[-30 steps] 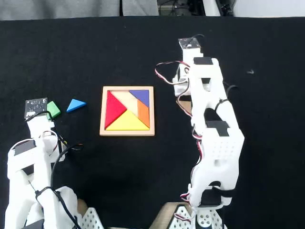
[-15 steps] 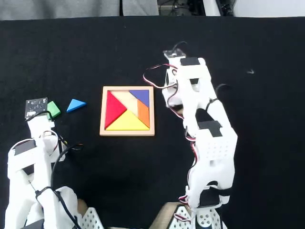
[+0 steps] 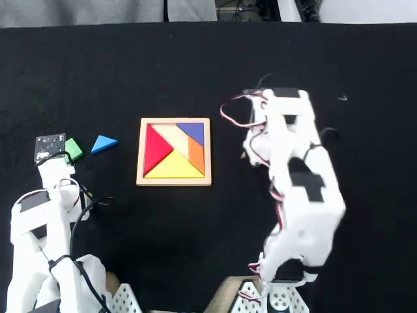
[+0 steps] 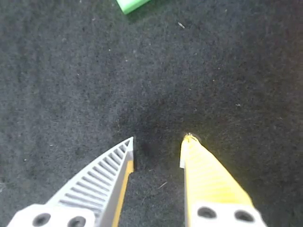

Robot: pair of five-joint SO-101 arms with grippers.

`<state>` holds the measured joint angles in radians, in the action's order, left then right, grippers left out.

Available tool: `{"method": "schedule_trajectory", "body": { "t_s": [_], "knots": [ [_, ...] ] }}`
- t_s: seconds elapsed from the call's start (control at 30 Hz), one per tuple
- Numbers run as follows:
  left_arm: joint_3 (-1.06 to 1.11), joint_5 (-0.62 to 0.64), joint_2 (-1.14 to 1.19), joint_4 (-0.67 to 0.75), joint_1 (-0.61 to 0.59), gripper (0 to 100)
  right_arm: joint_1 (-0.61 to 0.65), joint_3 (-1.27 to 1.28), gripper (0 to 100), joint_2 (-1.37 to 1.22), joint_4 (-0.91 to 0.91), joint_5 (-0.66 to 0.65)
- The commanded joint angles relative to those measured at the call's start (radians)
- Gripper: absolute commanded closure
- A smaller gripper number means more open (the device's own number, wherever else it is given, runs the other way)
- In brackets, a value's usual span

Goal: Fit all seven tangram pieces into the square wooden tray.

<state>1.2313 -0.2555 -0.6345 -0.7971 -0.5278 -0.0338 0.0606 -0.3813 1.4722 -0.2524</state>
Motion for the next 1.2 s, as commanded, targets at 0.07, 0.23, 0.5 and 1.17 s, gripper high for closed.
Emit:
{"method": "schedule_trajectory", "body": {
  "t_s": [0.07, 0.23, 0.5, 1.17],
  "knots": [
    [-0.004, 0.005, 0.0, 0.014, 0.01, 83, -0.015, 0.203, 98.8, 0.321, -0.149, -0.008],
    [-0.004, 0.005, 0.0, 0.009, 0.01, 83, -0.066, 0.196, 98.7, 0.236, -0.295, 0.0],
    [-0.004, 0.005, 0.0, 0.011, 0.01, 83, -0.132, -0.11, 98.8, -0.09, -0.206, 0.002],
    [-0.004, 0.005, 0.0, 0.011, 0.01, 83, 0.06, -0.545, 98.8, -0.26, -0.054, 0.121]
  ]
}}
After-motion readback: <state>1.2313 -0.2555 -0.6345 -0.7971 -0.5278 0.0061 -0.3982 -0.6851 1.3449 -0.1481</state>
